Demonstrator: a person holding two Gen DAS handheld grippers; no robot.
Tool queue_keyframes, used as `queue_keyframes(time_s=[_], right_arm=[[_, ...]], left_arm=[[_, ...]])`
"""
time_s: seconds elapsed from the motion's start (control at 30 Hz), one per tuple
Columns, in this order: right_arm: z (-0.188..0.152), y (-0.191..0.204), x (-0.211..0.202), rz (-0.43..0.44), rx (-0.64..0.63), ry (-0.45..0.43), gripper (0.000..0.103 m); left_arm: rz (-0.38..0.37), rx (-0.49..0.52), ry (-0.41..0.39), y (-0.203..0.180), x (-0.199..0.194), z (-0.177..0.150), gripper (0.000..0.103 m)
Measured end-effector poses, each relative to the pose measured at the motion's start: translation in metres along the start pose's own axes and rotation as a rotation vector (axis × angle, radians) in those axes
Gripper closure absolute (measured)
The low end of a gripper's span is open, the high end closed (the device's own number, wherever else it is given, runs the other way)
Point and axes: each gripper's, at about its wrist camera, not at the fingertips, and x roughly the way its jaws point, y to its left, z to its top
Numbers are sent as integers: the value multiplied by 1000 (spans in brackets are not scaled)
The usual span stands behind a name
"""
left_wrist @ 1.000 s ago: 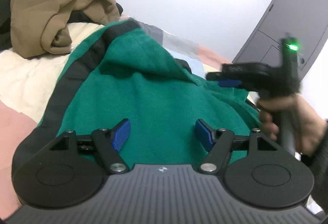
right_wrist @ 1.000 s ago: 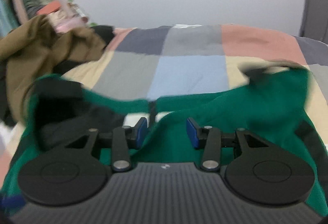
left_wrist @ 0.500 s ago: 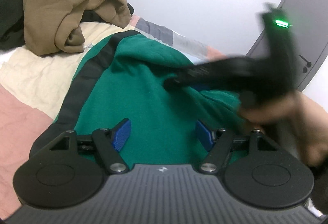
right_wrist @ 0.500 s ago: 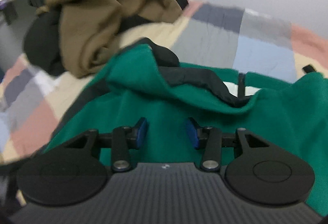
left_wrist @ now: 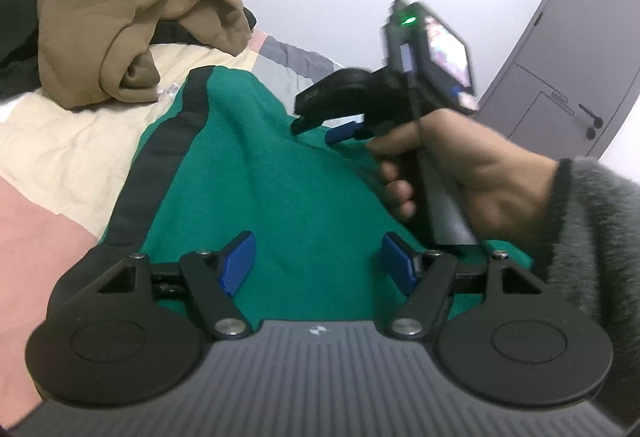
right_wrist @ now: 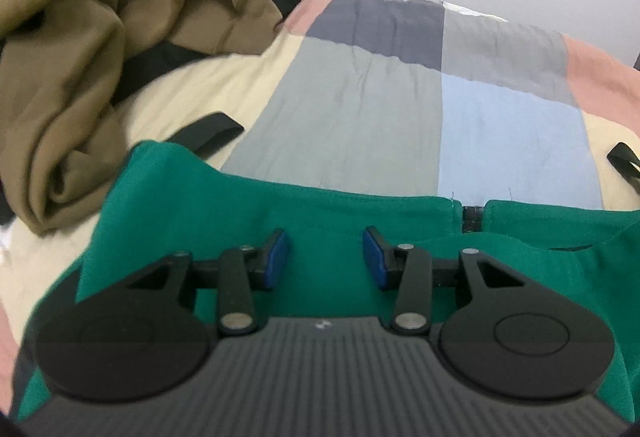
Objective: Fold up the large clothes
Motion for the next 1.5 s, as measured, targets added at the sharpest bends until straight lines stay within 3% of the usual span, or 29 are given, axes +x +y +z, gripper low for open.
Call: queue_keyframes(time_s=[0.27, 0.5, 0.63, 0.83, 1.17, 1.33, 1.5], right_arm=[[-19, -26, -76, 6, -49, -95, 59], [-80, -66, -176, 22, -24, -173, 58], [-120, -82, -210, -6, -14, -186, 58], [-162, -95, -207, 8, 15, -167, 58], [-184, -90, -189, -15, 11, -214, 56], [-186, -96, -205, 19, 155, -207, 56], [-208, -102, -236, 121, 313, -185, 56]], left_arm=[[11, 21, -2, -4, -1, 0, 29], [-6, 101, -41, -22, -18, -1, 29], [-1, 145, -18, -34, -14, -7, 29], [17, 182, 9, -40, -2, -19, 29], [38, 176, 42, -39, 11, -23, 28], [36, 142, 24, -39, -9, -22, 27], [-9, 4, 29, -38, -42, -23, 26]])
